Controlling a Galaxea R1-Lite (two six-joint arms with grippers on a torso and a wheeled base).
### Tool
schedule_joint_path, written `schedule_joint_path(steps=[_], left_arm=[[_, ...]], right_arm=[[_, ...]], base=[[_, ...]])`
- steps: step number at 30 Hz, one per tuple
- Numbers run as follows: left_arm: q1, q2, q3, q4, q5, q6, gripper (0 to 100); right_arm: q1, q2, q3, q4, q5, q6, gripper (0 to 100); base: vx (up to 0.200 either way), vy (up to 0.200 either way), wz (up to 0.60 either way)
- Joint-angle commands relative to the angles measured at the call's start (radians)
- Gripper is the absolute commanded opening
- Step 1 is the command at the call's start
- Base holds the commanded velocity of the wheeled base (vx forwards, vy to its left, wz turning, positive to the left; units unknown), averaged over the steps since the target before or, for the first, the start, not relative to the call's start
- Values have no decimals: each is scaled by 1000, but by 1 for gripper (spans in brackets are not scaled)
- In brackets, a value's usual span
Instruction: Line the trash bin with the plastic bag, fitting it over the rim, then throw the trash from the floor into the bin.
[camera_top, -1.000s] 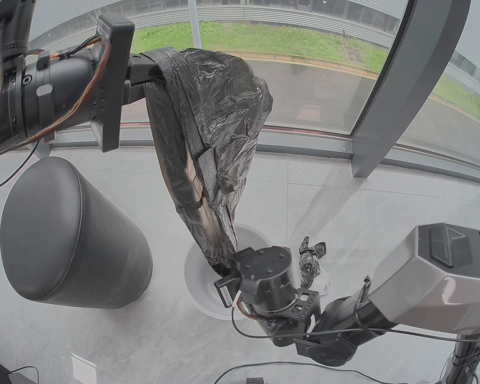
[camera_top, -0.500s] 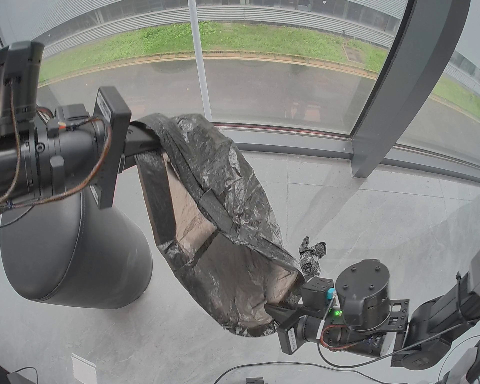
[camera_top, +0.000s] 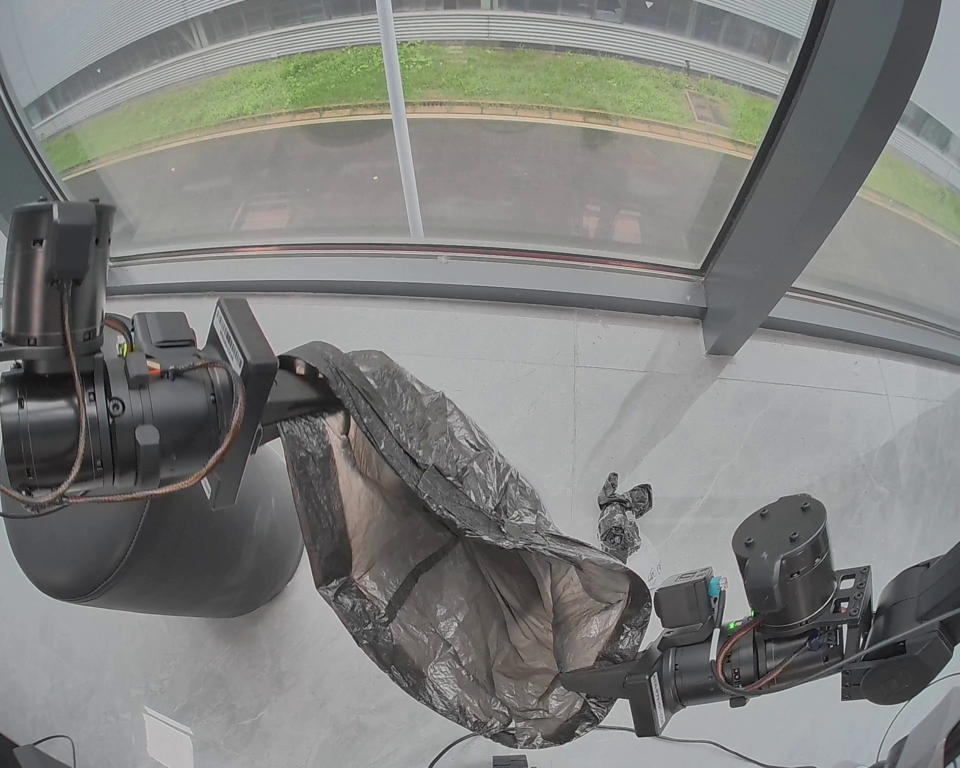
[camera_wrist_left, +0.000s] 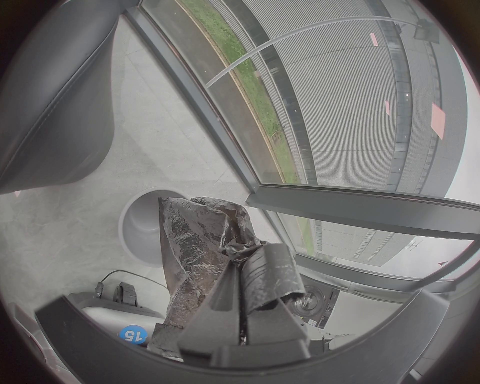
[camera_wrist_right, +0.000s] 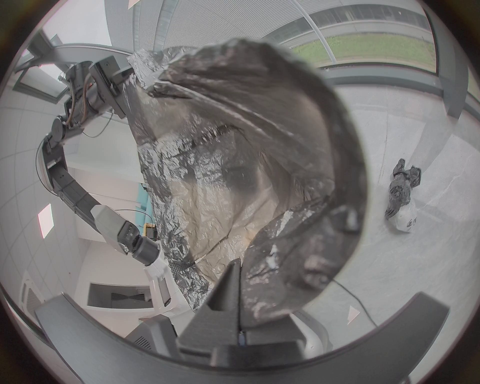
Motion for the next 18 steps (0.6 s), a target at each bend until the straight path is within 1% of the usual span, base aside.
schedule_joint_path(steps=[1,7,10,18], left_arm=[[1,4,43,-3,1,-1,0],[1,4,62,-3,5,-3,0],[14,7,79,-3,7,-3,0],[50,16,92,-9,-3,-1,0]], right_arm=[[-14,1,-3,7,27,10,0],[-12,24,-9,8,45,17,0],[-11,48,-12,7,48,51,0],[-24,64,-37,-7,53,54,0]], base=[[0,0,0],[0,0,0],[0,0,0],[0,0,0]])
